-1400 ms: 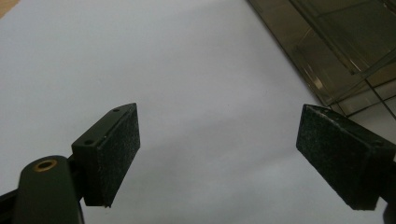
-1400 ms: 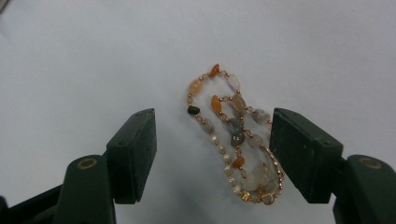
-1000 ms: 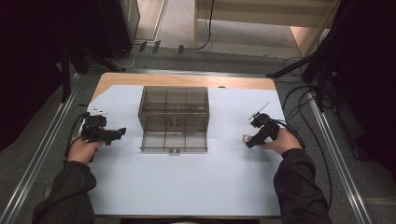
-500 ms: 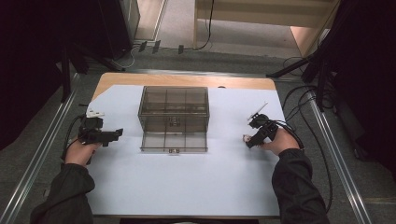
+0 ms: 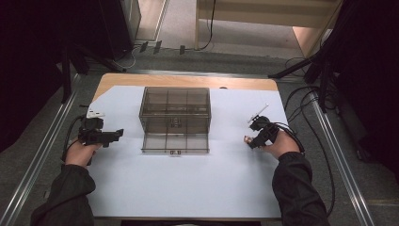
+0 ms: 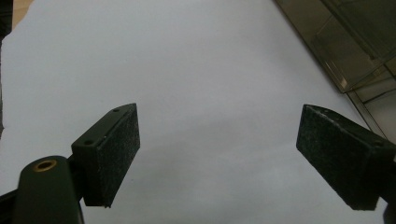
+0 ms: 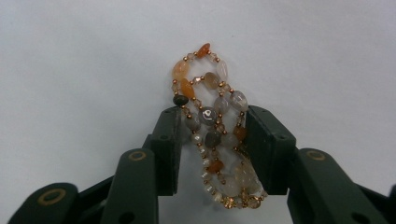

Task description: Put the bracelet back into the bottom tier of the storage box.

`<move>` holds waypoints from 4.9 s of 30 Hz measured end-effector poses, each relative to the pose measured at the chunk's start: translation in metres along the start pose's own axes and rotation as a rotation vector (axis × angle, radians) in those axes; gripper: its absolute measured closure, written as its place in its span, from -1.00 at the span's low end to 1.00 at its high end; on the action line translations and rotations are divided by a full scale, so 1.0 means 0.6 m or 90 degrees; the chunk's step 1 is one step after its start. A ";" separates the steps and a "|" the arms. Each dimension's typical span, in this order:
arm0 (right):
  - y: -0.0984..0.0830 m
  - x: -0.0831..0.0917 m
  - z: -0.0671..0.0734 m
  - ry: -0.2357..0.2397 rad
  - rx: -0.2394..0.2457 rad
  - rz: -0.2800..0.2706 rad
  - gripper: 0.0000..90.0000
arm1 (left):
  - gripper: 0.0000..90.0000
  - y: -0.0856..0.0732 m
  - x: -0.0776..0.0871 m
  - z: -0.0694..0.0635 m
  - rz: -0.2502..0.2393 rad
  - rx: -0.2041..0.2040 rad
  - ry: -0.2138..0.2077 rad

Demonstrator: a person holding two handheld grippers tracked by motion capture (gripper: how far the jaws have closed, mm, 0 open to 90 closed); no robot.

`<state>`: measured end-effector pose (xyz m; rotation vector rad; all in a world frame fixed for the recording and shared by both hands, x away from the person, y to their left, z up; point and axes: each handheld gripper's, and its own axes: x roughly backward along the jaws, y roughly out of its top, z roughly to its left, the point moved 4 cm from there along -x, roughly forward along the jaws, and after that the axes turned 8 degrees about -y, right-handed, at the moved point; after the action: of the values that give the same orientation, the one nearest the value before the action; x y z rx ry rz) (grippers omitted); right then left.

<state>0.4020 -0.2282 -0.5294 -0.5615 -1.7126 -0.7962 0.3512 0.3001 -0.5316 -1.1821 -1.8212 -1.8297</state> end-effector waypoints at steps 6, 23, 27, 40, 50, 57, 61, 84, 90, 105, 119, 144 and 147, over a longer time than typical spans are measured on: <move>-0.003 0.002 0.000 0.003 -0.021 -0.017 0.61 | -0.68 0.006 -0.006 -0.003 -0.001 -0.003 -0.004; -0.010 0.005 -0.017 0.049 -0.092 -0.059 0.83 | -0.67 0.019 -0.017 -0.008 -0.008 -0.017 0.006; -0.007 0.018 -0.020 0.052 -0.100 -0.082 0.83 | -0.67 0.019 -0.016 -0.006 -0.009 -0.014 0.008; 0.009 0.062 -0.018 0.050 -0.115 -0.157 0.83 | -0.67 0.018 -0.018 -0.005 -0.002 -0.015 0.008; 0.018 0.085 -0.012 0.099 -0.134 -0.209 0.82 | -0.68 0.018 -0.019 -0.006 -0.002 -0.015 0.006; 0.024 0.097 -0.008 0.111 -0.136 -0.238 0.82 | -0.68 0.018 -0.019 -0.005 -0.004 -0.012 0.006; 0.027 0.101 -0.003 0.112 -0.134 -0.248 0.82 | -0.68 0.019 -0.018 -0.005 -0.009 -0.009 0.008; 0.045 0.119 0.026 0.128 -0.123 -0.288 0.82 | -0.68 0.022 -0.014 -0.005 -0.024 -0.004 0.012; 0.050 0.123 0.034 0.134 -0.115 -0.297 0.82 | -0.68 0.022 -0.014 -0.005 -0.025 -0.002 0.012; 0.066 0.125 0.063 0.143 -0.086 -0.308 0.82 | -0.68 0.023 -0.014 -0.008 -0.029 -0.006 0.012; 0.090 0.124 0.109 0.170 -0.044 -0.304 0.82 | -0.68 0.019 -0.008 -0.004 -0.033 -0.003 0.016; 0.131 0.108 0.153 0.182 -0.003 -0.285 0.82 | -0.68 0.004 0.006 0.003 -0.033 0.005 0.024; 0.137 0.109 0.157 0.184 0.000 -0.288 0.82 | -0.68 0.002 0.007 0.004 -0.036 0.008 0.025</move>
<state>0.3822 -0.1051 -0.4635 -0.0449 -1.5842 -1.1359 0.3501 0.3039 -0.5280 -1.0926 -1.8596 -1.8568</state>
